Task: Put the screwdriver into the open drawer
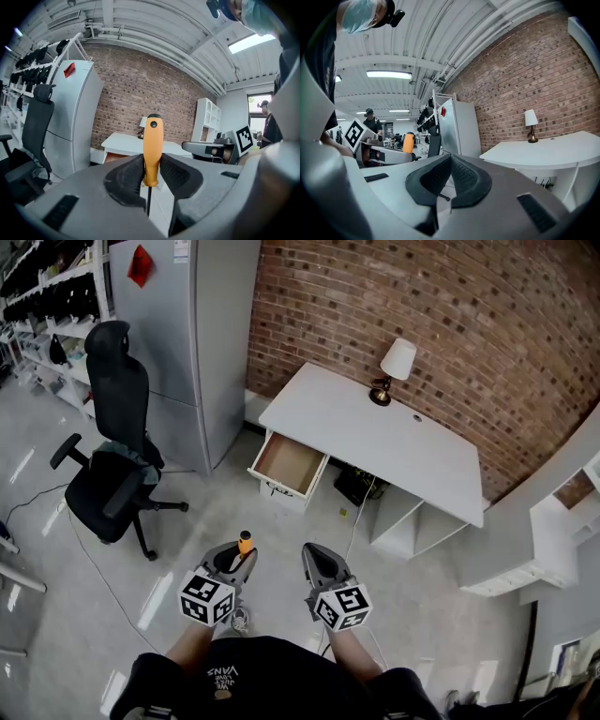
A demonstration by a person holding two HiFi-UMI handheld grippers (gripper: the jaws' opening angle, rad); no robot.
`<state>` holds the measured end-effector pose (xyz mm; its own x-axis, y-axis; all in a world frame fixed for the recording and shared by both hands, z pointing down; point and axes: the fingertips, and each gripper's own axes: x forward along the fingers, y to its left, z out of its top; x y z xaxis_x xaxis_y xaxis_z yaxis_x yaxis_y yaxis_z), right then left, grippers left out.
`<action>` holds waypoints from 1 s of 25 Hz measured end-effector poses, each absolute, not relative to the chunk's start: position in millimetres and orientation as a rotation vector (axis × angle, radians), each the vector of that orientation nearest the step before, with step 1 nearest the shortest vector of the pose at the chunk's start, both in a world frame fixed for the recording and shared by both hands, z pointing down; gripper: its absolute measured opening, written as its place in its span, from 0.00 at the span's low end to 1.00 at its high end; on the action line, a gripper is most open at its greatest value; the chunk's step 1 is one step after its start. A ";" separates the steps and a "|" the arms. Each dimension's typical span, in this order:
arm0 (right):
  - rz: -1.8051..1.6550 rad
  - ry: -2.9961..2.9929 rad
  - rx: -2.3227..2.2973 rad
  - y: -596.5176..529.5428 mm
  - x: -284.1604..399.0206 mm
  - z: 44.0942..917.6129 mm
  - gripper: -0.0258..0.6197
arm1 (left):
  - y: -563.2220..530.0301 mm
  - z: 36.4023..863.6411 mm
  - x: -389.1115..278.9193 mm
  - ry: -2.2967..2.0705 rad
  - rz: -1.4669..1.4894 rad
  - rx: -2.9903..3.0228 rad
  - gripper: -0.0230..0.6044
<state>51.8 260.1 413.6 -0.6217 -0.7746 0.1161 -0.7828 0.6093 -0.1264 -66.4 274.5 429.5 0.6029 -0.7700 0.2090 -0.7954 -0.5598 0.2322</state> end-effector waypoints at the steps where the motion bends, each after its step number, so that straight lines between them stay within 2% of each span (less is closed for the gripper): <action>1: 0.255 -2.769 1.354 250.6 47.4 413.5 0.03 | 263.8 429.9 -71.2 -1.265 0.119 2.533 0.21; 13: 0.279 -2.679 1.506 171.9 20.6 418.6 0.03 | 169.5 433.5 -102.0 -1.127 0.157 2.588 0.21; 25: 0.323 -2.671 1.480 117.5 45.8 436.0 0.03 | 119.1 450.8 -86.4 -1.167 0.162 2.519 0.21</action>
